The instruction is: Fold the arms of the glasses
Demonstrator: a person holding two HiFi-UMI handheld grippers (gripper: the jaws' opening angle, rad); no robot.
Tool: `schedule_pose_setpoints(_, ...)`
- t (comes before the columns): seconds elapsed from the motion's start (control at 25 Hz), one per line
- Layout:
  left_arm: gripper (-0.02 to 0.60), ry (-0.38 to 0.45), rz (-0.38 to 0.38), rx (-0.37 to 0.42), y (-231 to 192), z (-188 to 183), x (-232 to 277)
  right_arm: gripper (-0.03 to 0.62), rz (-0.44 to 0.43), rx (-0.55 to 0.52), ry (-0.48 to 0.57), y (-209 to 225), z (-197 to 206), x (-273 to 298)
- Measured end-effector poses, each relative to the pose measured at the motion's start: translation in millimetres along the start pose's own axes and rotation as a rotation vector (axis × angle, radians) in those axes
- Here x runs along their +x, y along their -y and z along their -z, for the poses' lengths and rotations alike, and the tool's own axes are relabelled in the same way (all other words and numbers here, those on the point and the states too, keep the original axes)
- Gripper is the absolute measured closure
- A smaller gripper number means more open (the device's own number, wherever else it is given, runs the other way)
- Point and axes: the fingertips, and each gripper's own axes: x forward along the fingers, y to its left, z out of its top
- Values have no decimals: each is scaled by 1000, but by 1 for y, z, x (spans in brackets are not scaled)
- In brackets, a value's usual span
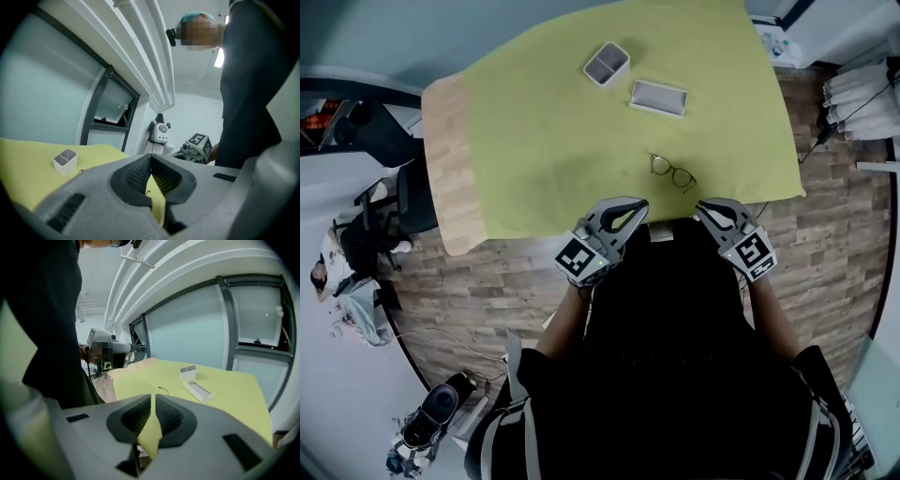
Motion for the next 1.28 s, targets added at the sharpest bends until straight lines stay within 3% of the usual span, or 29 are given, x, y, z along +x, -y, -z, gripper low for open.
schedule_pose_setpoints(0.44, 563, -21, -74, 1, -6, 20, -3, 560, -81, -92, -171, 14, 35, 25)
schedule_pose_setpoints(0.88, 563, -45, -119, 1, -5, 37, -13, 560, -72, -117, -269, 33, 63, 43)
schedule_pose_setpoints(1.28, 563, -45, -149, -11, 0, 31, -17, 559, -111, -287, -397, 39, 84, 63)
